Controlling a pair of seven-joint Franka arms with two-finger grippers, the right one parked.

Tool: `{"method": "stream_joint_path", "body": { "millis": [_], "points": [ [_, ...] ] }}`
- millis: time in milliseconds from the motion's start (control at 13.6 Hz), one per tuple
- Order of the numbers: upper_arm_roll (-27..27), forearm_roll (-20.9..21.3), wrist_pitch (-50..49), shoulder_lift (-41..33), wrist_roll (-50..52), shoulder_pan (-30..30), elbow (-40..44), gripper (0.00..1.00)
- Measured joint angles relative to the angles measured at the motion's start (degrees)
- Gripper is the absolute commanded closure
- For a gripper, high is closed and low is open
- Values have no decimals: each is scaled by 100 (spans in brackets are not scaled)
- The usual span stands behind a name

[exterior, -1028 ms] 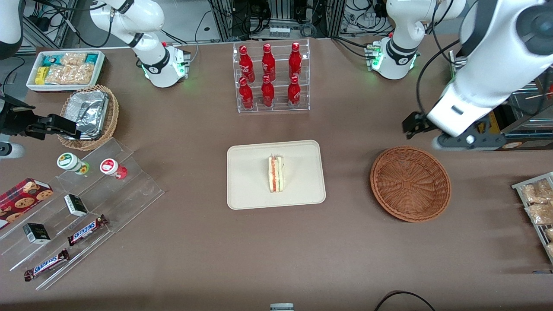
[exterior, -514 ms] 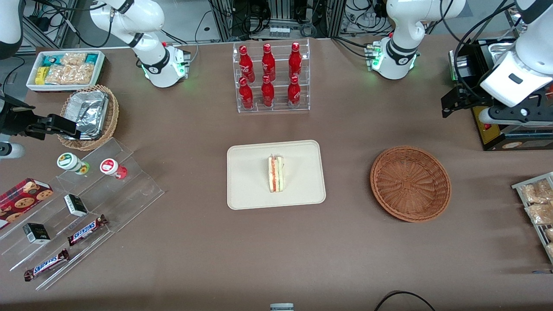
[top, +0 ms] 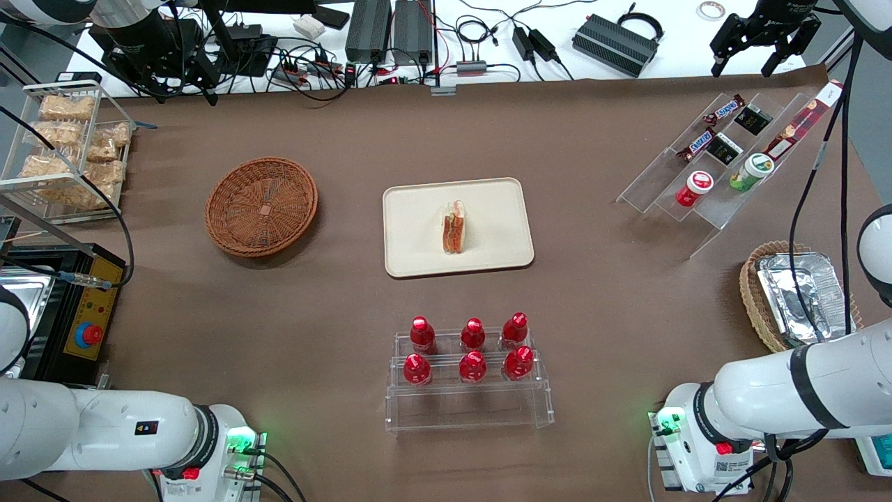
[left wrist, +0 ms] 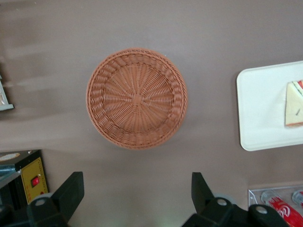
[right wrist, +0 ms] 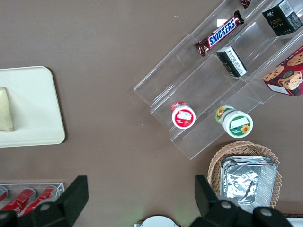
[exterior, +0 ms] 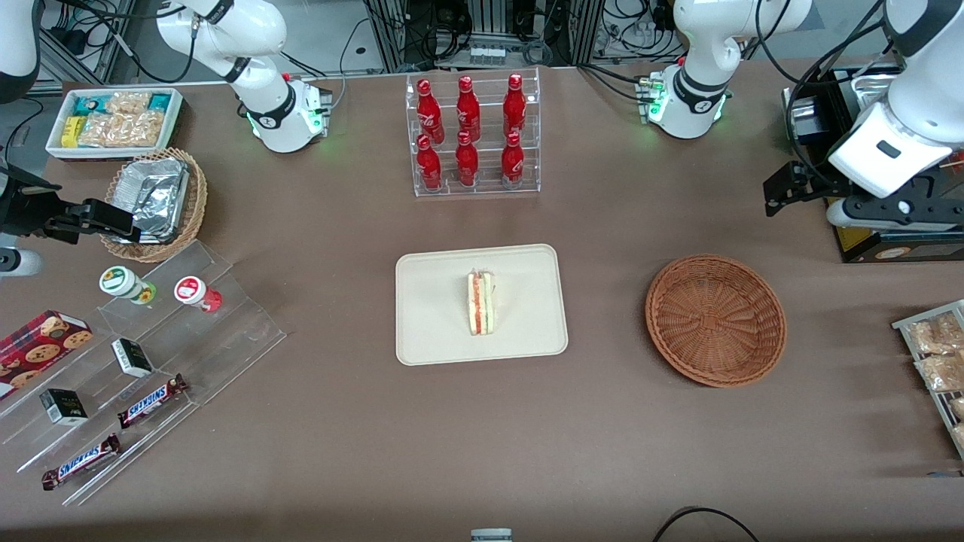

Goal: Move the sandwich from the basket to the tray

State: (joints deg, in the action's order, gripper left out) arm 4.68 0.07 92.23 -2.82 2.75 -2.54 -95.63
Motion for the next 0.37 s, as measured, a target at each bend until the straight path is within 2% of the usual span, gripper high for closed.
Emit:
{"method": "stream_joint_path", "body": {
  "millis": [367],
  "points": [
    [-30,38,99,196,-21,185,150,0]
  ]
}}
